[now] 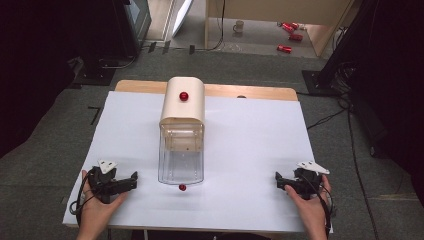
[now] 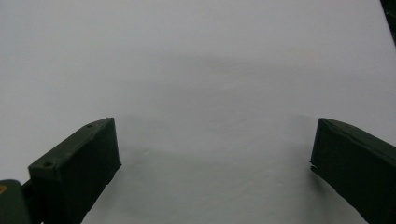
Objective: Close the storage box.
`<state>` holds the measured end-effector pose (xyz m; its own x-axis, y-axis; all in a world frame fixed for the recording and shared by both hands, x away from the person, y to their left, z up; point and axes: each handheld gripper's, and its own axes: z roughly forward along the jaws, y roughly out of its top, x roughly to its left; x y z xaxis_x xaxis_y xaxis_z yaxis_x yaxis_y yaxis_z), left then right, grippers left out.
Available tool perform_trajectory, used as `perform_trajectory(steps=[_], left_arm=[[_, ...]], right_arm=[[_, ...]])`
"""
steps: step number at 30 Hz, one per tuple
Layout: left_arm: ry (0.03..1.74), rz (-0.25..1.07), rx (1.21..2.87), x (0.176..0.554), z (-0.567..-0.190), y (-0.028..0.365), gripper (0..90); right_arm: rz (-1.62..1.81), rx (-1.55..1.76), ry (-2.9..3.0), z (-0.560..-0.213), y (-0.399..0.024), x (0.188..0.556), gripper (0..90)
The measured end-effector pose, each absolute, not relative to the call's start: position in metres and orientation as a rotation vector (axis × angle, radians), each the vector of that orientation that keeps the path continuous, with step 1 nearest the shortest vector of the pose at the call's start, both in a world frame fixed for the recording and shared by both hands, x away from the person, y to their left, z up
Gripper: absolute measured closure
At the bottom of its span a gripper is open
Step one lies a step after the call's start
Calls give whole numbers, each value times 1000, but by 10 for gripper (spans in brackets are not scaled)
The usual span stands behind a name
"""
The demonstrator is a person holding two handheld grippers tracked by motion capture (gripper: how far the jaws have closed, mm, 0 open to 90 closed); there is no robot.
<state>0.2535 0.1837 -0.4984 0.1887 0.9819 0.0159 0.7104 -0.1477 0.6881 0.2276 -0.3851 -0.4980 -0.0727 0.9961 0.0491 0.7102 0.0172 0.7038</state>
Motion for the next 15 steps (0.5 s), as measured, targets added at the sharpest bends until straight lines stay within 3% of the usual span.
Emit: perform_trajectory(steps=[15], left_arm=[[1578,651,1927,254,-499,183,0]], right_arm=[[926,1556,1956,-466,-307,204,9]])
